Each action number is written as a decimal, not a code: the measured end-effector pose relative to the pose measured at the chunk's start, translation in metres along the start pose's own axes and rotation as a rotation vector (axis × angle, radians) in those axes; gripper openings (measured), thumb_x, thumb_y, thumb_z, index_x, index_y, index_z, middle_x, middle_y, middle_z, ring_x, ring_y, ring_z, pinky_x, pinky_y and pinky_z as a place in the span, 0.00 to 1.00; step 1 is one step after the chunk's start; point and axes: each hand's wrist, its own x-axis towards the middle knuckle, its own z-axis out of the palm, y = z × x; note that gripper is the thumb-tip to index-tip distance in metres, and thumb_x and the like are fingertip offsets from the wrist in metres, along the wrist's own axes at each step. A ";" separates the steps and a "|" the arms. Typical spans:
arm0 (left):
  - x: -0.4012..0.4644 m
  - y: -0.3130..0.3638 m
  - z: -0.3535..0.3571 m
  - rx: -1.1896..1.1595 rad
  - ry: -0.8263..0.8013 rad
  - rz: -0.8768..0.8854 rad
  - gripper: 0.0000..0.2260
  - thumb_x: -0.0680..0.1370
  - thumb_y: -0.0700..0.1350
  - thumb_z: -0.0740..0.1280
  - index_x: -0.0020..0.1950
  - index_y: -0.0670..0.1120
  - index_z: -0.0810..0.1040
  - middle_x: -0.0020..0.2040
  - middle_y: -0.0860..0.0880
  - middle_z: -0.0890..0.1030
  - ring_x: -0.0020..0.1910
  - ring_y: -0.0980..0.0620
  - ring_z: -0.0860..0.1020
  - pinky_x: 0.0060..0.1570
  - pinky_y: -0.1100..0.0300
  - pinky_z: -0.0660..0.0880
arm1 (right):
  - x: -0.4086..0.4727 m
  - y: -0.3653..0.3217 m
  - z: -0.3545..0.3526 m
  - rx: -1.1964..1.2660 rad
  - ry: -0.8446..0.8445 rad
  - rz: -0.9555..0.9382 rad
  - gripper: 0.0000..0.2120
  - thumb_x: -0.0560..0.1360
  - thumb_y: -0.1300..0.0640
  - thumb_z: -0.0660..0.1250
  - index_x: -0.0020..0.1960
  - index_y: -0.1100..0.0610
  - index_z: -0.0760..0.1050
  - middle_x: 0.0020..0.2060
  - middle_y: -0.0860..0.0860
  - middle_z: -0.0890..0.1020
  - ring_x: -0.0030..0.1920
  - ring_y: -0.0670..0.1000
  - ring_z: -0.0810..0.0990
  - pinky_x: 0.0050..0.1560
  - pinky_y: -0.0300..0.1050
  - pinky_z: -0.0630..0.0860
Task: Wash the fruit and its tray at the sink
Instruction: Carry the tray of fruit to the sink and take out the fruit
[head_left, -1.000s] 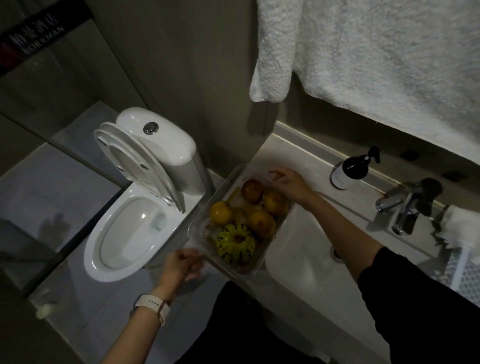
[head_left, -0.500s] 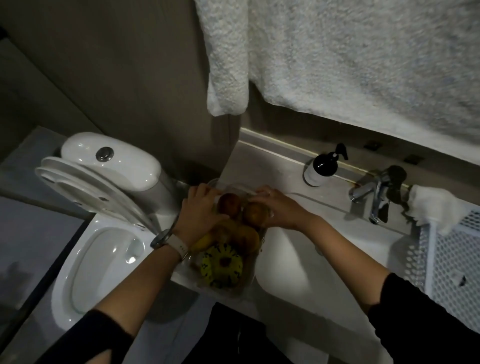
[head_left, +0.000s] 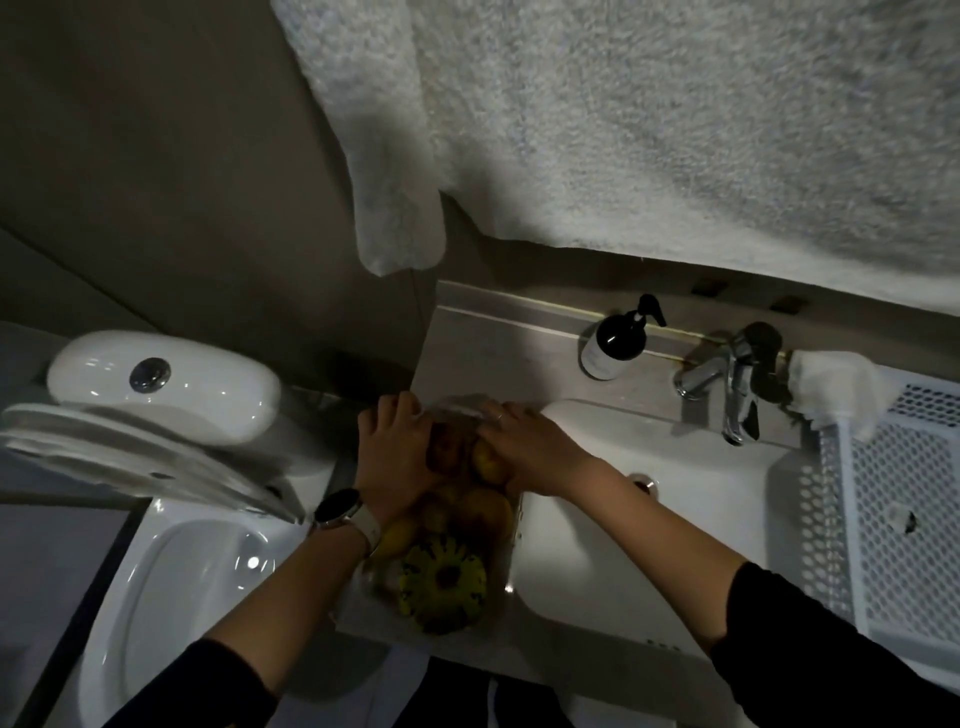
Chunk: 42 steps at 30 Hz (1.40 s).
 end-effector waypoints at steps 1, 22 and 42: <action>0.001 -0.001 0.001 0.000 0.003 0.011 0.24 0.71 0.63 0.65 0.58 0.48 0.79 0.58 0.44 0.73 0.57 0.41 0.70 0.55 0.48 0.63 | -0.001 0.000 0.000 -0.006 0.012 0.000 0.36 0.66 0.52 0.73 0.71 0.58 0.64 0.73 0.59 0.59 0.66 0.64 0.66 0.60 0.56 0.71; 0.124 -0.031 -0.023 -0.237 0.109 -0.102 0.30 0.62 0.71 0.65 0.55 0.51 0.78 0.52 0.48 0.81 0.55 0.43 0.75 0.54 0.50 0.58 | 0.060 0.051 -0.060 0.557 0.354 0.499 0.38 0.63 0.44 0.77 0.68 0.53 0.67 0.63 0.53 0.74 0.61 0.54 0.73 0.54 0.44 0.71; 0.161 -0.015 0.023 -0.224 0.014 -0.244 0.32 0.69 0.60 0.70 0.67 0.45 0.70 0.62 0.43 0.76 0.62 0.40 0.72 0.61 0.44 0.57 | 0.106 0.038 -0.025 0.588 0.529 0.791 0.37 0.69 0.52 0.74 0.72 0.61 0.61 0.61 0.60 0.74 0.61 0.61 0.74 0.56 0.53 0.73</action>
